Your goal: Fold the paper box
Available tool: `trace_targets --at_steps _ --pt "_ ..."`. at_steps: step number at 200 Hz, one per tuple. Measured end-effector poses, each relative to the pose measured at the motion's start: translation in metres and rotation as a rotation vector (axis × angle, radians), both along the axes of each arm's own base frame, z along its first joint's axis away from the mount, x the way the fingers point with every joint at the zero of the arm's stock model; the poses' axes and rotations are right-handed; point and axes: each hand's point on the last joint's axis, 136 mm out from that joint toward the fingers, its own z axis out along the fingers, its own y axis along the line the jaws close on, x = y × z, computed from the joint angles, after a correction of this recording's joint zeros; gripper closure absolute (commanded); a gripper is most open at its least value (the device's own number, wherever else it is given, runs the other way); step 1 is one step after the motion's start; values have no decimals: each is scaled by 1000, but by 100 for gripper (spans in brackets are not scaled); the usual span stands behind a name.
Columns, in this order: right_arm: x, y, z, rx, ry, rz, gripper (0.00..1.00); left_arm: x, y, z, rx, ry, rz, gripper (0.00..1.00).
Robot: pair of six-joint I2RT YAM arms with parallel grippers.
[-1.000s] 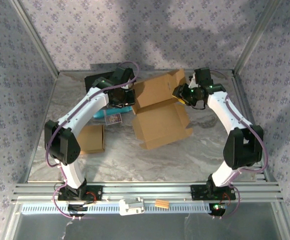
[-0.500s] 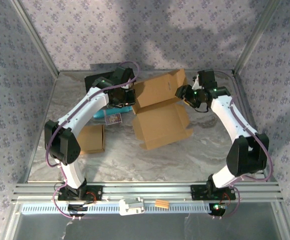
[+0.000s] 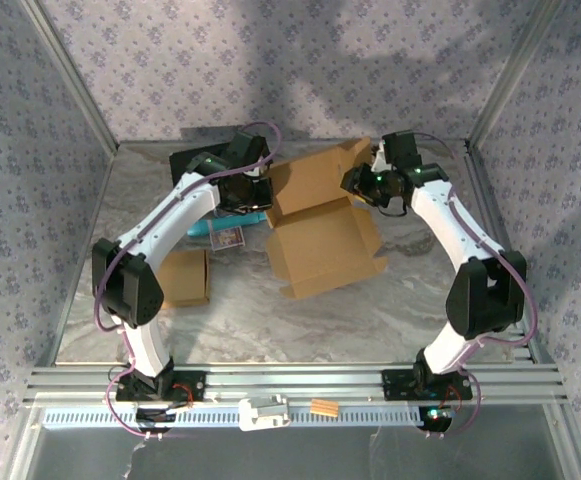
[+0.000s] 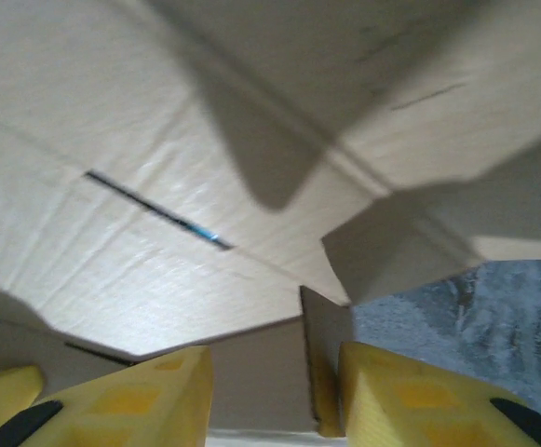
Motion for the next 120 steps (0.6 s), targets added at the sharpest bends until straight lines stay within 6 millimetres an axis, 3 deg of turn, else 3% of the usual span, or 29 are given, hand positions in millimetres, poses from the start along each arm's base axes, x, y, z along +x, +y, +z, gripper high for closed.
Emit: trace_targets --at_steps 35,84,105,120 --pt "-3 14 -2 10 5 35 61 1 0 -3 4 5 0 100" --pt "-8 30 -10 21 29 79 63 7 -2 11 -18 -23 4 100" --pt "-5 32 2 34 12 88 60 10 1 11 -30 -20 -1 100" --pt "1 31 24 49 -28 96 57 15 3 15 -69 -23 -11 100"
